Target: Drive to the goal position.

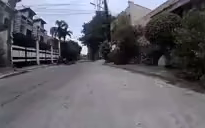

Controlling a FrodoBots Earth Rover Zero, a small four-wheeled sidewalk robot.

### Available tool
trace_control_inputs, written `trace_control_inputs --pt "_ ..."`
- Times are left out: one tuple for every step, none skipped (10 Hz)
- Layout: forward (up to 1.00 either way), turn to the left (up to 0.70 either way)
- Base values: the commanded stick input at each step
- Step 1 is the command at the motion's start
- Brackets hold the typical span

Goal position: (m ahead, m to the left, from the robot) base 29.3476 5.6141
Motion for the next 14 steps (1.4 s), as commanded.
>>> trace_control_inputs --pt "1.00 0.02" --pt "1.00 0.02" --pt "1.00 0.02" --pt "1.00 0.02" --pt "1.00 0.02" --pt "1.00 0.02" --pt "1.00 0.02" --pt "1.00 0.02" --pt "1.00 0.00" --pt "1.00 0.00" --pt "1.00 0.00" --pt "1.00 0.00" --pt "1.00 0.00" --pt "1.00 0.00"
